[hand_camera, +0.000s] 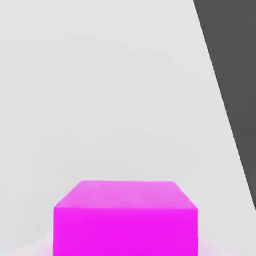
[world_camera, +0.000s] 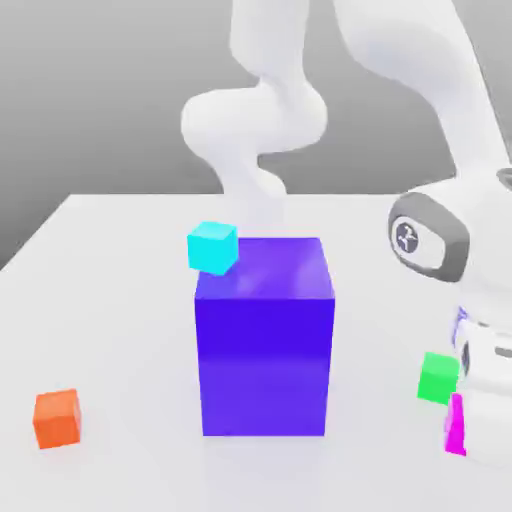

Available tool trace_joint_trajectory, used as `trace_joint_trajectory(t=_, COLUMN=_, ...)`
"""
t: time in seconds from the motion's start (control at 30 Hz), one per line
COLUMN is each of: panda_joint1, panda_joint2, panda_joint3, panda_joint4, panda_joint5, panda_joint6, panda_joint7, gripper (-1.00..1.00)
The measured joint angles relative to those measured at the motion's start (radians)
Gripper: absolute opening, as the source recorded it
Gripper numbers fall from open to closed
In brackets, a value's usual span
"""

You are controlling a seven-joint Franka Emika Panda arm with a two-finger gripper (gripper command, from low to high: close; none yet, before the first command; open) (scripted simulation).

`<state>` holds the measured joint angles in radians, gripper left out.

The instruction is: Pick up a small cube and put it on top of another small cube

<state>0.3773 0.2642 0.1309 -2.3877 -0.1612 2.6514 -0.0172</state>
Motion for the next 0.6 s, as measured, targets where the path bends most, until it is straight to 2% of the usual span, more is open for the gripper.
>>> trace_joint_trajectory(t=0.13, panda_joint1=-0.009, panda_joint2=-0.071, panda_joint3=0.044, panda_joint4=-0.064, panda_joint5=-0.039, panda_joint6=-0.003, panda_joint7=-0.165, gripper=-1.00)
trace_joint_trajectory(t=0.3, panda_joint1=-0.012, panda_joint2=-0.157, panda_joint3=0.097, panda_joint4=-0.145, panda_joint5=-0.030, panda_joint6=-0.003, panda_joint7=-0.415, gripper=-1.00)
trace_joint_trajectory(t=0.6, panda_joint1=0.091, panda_joint2=-0.298, panda_joint3=0.118, panda_joint4=-0.296, panda_joint5=0.120, panda_joint6=0.008, panda_joint7=-0.959, gripper=-1.00)
